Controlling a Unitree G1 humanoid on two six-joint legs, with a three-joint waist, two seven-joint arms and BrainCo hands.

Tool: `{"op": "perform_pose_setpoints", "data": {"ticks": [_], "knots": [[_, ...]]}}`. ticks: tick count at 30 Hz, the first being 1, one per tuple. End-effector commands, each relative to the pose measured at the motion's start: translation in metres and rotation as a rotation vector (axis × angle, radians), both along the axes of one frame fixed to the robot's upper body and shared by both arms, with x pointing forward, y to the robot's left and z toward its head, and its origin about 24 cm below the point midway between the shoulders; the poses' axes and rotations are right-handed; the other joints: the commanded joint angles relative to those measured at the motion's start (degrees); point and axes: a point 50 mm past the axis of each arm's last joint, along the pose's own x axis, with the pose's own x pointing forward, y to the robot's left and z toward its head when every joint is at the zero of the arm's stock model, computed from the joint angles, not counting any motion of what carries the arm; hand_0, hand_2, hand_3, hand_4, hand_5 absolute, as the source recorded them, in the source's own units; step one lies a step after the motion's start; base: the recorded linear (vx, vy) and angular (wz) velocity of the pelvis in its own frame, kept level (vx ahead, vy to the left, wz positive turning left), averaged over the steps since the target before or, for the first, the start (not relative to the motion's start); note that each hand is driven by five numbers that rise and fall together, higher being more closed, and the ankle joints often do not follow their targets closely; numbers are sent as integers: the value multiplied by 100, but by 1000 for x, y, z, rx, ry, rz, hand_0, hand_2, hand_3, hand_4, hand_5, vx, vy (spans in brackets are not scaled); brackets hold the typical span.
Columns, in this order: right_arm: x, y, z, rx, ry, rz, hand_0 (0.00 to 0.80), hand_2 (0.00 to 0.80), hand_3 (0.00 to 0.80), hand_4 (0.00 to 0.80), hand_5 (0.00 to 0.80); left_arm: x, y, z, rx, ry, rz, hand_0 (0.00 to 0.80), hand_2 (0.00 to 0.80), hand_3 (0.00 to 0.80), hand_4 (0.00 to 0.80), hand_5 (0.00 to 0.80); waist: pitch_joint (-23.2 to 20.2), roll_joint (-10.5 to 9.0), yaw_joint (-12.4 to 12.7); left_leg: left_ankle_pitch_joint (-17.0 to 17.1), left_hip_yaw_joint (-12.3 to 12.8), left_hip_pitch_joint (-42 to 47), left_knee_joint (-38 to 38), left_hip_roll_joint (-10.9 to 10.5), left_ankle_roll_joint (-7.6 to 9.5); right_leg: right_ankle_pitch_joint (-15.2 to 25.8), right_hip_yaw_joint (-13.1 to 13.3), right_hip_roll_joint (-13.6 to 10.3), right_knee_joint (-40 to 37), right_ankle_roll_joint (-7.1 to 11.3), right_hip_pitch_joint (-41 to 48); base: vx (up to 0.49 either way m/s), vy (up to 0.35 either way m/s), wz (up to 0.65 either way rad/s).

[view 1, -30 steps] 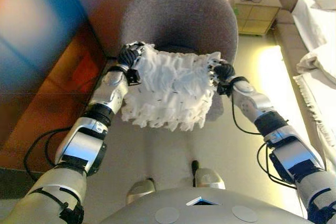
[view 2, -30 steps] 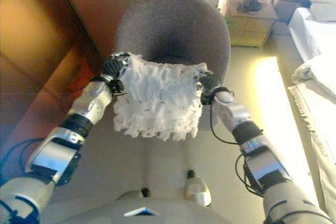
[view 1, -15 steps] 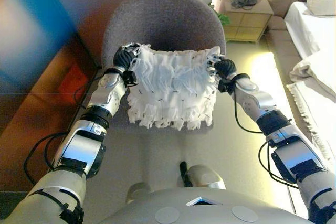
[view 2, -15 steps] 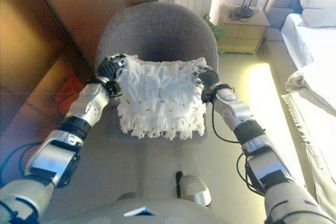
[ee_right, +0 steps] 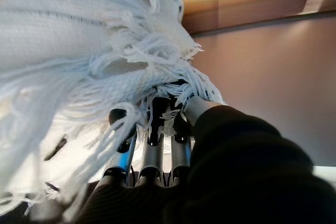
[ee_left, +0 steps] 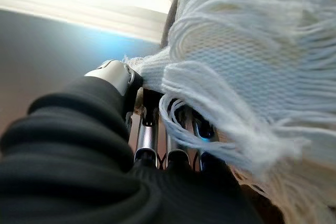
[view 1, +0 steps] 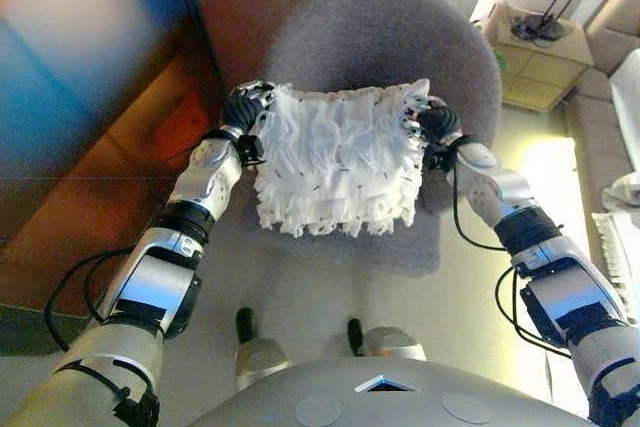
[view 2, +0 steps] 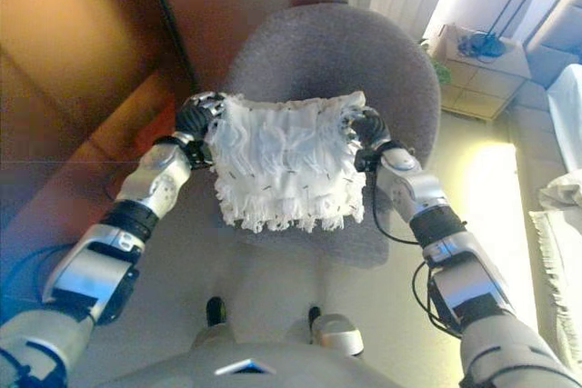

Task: Pick up the cushion and take it to the sofa

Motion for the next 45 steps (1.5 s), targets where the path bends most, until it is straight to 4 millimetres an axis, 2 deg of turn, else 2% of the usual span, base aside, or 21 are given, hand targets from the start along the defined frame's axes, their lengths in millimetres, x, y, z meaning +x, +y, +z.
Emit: {"op": "perform_pose_setpoints", "data": {"ticks": [1, 3, 5, 8, 9, 11, 14, 18, 21, 25, 28, 33, 38, 45], "knots": [[16, 40, 60, 117, -223, 147, 800, 800, 800, 800, 800, 19, -40, 59, -104, -237, -117, 800, 800, 800, 800, 800, -567, 79, -214, 356, -224, -889, 354, 88, 27, -611, -310, -114, 371, 100, 606, 240, 258, -68], [13, 43, 59, 127, -236, 138, 800, 800, 800, 800, 800, 16, -39, 57, -93, -236, -124, 800, 800, 800, 800, 800, -540, 91, -127, 197, -486, -819, 416, -112, 77, -507, -315, -263, 693, 218, 461, 233, 282, -26], [7, 42, 55, 136, -251, 117, 800, 800, 800, 800, 800, 14, -39, 53, -65, -237, -136, 800, 800, 800, 800, 800, -512, 58, -114, 32, -428, -862, 671, -256, 164, -392, -351, -414, 844, 326, 396, 200, 246, -23], [2, 40, 50, 160, -257, 69, 800, 800, 800, 800, 800, 11, -42, 46, -38, -222, -164, 800, 800, 800, 800, 800, -531, -46, -53, -204, -397, -936, 945, -587, 359, 209, -342, -698, 1199, 477, 300, 196, 236, -4], [1, 41, 48, 161, -261, 57, 800, 800, 800, 800, 800, 11, -42, 46, -38, -216, -169, 800, 800, 800, 800, 800, -558, -36, -29, -235, -383, -864, 853, -733, 448, 497, -349, -762, 1399, 476, 237, 189, 263, 1], [1, 42, 44, 168, -263, 39, 800, 800, 800, 800, 800, 13, -45, 45, -28, -208, -174, 800, 800, 800, 800, 800, -586, 14, 16, -280, -316, -750, 704, -933, 581, 802, -433, -819, 1907, 450, 99, 185, 274, -6], [-2, 43, 39, 181, -257, 14, 800, 800, 800, 800, 800, 13, -48, 42, -37, -199, -175, 800, 800, 800, 800, 800, -591, 121, 30, -420, -211, -579, 660, -1101, 707, 942, -547, -822, 2644, 335, -296, 155, 232, -18], [-5, 36, 28, 168, -240, -14, 800, 800, 800, 800, 800, 7, -59, 34, -57, -189, -199, 800, 800, 800, 800, 800, -580, 100, -48, -508, -190, -302, 560, -1269, 770, 792, -618, -695, 1933, 266, -439, 142, 80, -9], [-4, 22, 29, 174, -238, -24, 800, 800, 800, 800, 800, 7, -63, 36, -73, -189, -203, 800, 800, 800, 800, 800, -518, 22, -212, -582, -130, -63, 525, -1234, 686, 747, -526, -650, 1070, 301, -546, 130, -58, 3], [2, 17, 40, 172, -250, -19, 800, 800, 800, 800, 800, 8, -71, 42, -84, -199, -193, 800, 800, 800, 800, 800, -430, -88, -350, -719, -98, 142, 527, -1081, 555, 856, -396, -689, 123, 423, -618, 109, -103, 14], [9, 17, 50, 150, -256, -13, 800, 800, 800, 800, 800, 6, -76, 42, -104, -194, -182, 800, 800, 800, 800, 800, -435, -115, -308, -746, -119, 266, 428, -952, 524, 766, -408, -688, -111, 503, -518, 124, -103, 7], [12, 8, 54, 56, -252, -14, 800, 800, 800, 800, 800, -3, -84, 31, -153, -149, -175, 800, 800, 800, 800, 800, -585, -184, -302, -730, 1, 392, 340, -782, 466, 721, -406, -630, -451, 593, -244, 154, -89, -12], [21, 1, 63, 7, -253, -42, 800, 800, 800, 800, 800, -7, -96, 27, -208, -115, -182, 800, 800, 800, 800, 800, -619, -211, -236, -718, 48, 376, 352, -666, 427, 631, -462, -594, -486, 574, -140, 117, -87, -7], [30, 8, 76, 8, -271, -58, 800, 800, 800, 800, 800, -11, -110, 33, -240, -117, -206, 800, 800, 800, 800, 800, -530, -230, -74, -624, -42, 109, 428, -508, 345, 585, -543, -564, -535, 545, -160, 42, -86, -1]]}}
